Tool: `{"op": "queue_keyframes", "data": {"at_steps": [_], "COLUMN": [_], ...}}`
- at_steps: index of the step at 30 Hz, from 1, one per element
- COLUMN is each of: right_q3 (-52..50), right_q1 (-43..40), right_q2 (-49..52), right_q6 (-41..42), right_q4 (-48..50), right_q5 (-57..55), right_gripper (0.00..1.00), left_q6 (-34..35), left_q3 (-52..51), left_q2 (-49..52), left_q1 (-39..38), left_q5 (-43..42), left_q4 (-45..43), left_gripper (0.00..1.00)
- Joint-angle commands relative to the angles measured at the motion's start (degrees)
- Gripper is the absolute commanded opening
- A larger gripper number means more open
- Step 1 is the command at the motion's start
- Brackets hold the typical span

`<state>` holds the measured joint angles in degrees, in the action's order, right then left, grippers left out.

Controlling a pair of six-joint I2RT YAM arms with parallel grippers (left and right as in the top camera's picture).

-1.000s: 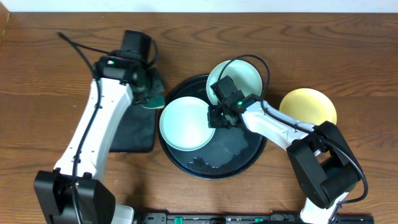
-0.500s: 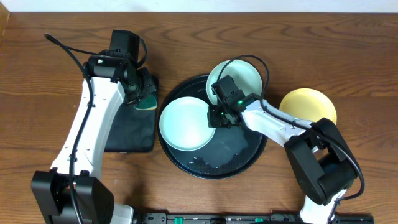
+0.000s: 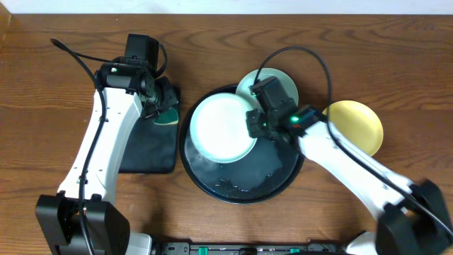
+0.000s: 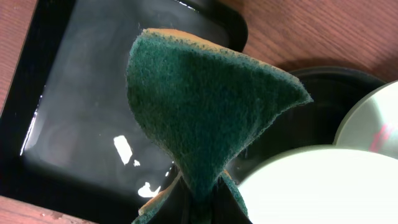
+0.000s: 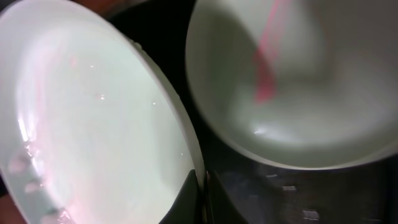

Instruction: Clean dirty plates on tray and stack at the side

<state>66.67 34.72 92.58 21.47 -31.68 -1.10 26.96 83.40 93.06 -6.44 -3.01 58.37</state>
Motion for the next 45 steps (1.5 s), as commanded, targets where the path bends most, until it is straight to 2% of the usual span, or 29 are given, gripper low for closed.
{"op": "queue_keyframes", "data": {"at_steps": [1,12,17,34,45], "right_q3": [0.83,0.85,0.83,0.85,0.85], "right_q1": [0.35,5.07,10.6,25.05,28.72], "right_q2": [-4.37,-10.08,-10.08,-10.08,-10.08], "right_q6": [-7.56,-14.97,-18.91,-23.15,-31.45], "right_q4": [-1.53,-3.93,-3.89,-0.9,7.63], "right_q5": [-11.76,-27.63,-40.61,-71.63,-77.07], "right_gripper": [0.01,0.01,0.01,0.01,0.01], "left_q6": [-0.79,-0.79,-0.79,-0.79,-0.79], "left_q3": [0.94,0.94,0.94,0.85,0.85], "left_q2": [-0.2,-0.2,-0.2,-0.2,-0.2], "left_q1": [0.0,0.0,0.0,0.0,0.0], "left_q5": [0.52,0.52,0.52,0.52,0.52], "left_q4": [-0.59,-0.83,-0.81,-0.83,-0.81], "left_gripper": [0.08,0.07,0.07,0.07,0.07]}}
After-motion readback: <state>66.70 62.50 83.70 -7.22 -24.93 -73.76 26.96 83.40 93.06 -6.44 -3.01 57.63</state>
